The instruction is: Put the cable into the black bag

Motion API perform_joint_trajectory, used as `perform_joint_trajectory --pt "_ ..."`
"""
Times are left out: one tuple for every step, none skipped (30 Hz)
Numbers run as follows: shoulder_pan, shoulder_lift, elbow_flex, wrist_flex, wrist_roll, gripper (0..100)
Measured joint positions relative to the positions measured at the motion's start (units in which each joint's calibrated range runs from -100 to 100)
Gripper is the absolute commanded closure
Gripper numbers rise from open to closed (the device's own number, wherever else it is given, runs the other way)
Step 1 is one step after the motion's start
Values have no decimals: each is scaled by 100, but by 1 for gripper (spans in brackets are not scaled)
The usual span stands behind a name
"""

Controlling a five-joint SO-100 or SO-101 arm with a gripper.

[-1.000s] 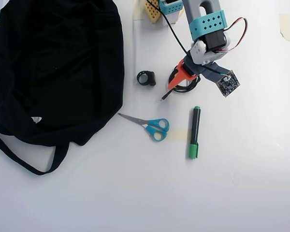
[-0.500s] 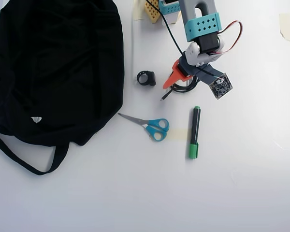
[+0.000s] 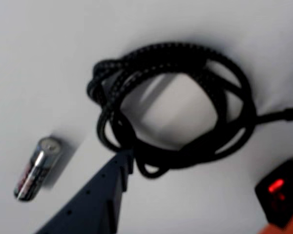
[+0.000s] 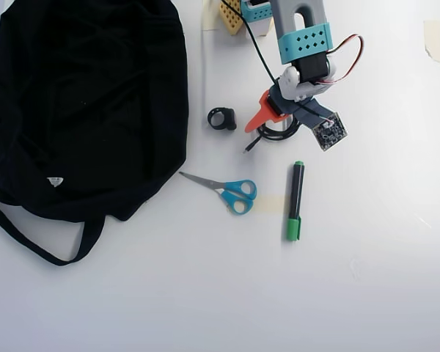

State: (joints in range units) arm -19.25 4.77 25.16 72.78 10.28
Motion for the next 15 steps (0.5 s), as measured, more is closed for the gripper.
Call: perform_joint_trajectory --pt "0 0 71 -120 -5 57" --pt "0 0 142 -223 -10 57" --pt "0 0 197 -309 -20 57" --pt "0 0 228 -386 -15 57" --pt "0 0 252 -429 -20 57" --pt "0 0 283 -464 -20 57" --pt "0 0 291 -481 -20 57" --pt "0 0 299 -489 -20 57" --pt "0 0 299 -498 -20 57" --pt "0 0 299 -498 -20 57" --pt "7 8 299 -498 -20 57" --pt "29 58 299 -498 -20 57" --pt "37 108 299 -532 -20 57" --pt "51 158 299 -532 -20 57" --pt "66 216 299 -567 -20 57"
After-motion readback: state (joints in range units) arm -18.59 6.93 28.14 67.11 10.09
